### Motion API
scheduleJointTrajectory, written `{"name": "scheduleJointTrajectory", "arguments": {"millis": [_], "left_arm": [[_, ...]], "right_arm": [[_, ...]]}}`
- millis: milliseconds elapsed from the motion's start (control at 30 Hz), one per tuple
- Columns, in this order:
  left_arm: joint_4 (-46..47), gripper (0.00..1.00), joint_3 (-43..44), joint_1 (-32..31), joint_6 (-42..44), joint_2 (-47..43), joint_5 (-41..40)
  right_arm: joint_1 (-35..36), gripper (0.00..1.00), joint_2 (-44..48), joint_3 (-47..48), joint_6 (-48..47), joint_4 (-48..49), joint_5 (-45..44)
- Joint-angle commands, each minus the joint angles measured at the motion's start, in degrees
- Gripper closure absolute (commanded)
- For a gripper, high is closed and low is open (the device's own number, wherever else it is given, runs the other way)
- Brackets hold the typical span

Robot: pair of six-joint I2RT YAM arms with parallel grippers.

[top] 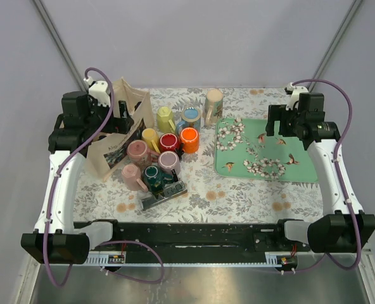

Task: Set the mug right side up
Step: Turn over the cup at the center of the board.

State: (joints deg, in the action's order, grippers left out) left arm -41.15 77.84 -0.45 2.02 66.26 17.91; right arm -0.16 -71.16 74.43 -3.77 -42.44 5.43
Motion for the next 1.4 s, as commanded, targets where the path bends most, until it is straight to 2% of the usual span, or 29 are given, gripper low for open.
{"name": "scheduleJointTrajectory", "arguments": {"millis": [0,67,200,267,367,433,533,600,700,833,967,1067,1167,1267,1367], "left_arm": [[-0.6,0.01,-0.9,-0.2,-4.2,-1.5,-2.1],[-0.7,0.01,-2.3,-0.1,-2.6,-2.5,-0.9],[-2.4,0.03,-4.1,-0.1,3.1,-4.2,3.8],[-5.5,0.05,-4.1,-0.2,7.5,-4.5,7.8],[-10.0,0.15,-4.5,-1.6,12.3,-4.2,8.3],[-11.8,0.16,-5.7,-2.9,14.5,-5.3,5.8],[-13.3,0.14,-8.1,-4.9,19.8,-8.5,2.4],[-14.2,0.01,-9.4,-5.3,22.0,-9.8,-0.1],[-14.5,0.01,-11.0,-5.3,22.8,-11.3,-3.7],[-14.8,0.01,-11.8,-5.3,23.4,-12.4,-3.8],[-14.6,0.01,-11.3,-5.3,23.7,-13.1,-4.4],[-11.8,0.01,-9.6,-5.2,22.6,-13.5,-8.4],[-8.8,0.01,-4.6,-4.7,20.1,-13.5,-10.1],[-6.8,0.01,1.6,-4.7,18.4,-13.1,-7.9],[-6.4,0.01,6.7,-4.7,17.4,-12.5,-1.4]], "right_arm": [[-0.2,0.00,-2.4,2.6,0.6,3.7,0.2],[-0.1,0.00,-3.8,4.3,-2.9,2.6,4.7],[-0.2,0.00,-7.1,8.5,-8.5,-0.5,20.9],[1.8,0.01,-9.2,10.3,-6.6,0.2,23.0],[6.0,0.01,-12.3,13.2,-7.4,-0.6,20.8],[10.2,0.01,-13.3,13.4,-7.7,0.5,18.5],[15.6,0.00,-15.8,12.6,-4.2,3.9,15.3],[19.0,0.00,-19.4,13.6,-0.8,4.6,15.1],[24.7,0.01,-23.8,15.2,2.8,5.6,13.0],[30.4,0.00,-29.0,17.8,7.6,7.8,8.9],[33.2,0.00,-33.6,22.3,11.2,9.6,6.1],[34.1,0.01,-35.9,26.1,11.5,10.0,4.2],[34.1,0.01,-36.6,28.0,11.2,10.0,0.1],[34.0,0.00,-36.5,28.2,10.5,10.0,-3.7],[33.7,0.02,-36.4,28.5,11.1,10.4,-11.2]]}}
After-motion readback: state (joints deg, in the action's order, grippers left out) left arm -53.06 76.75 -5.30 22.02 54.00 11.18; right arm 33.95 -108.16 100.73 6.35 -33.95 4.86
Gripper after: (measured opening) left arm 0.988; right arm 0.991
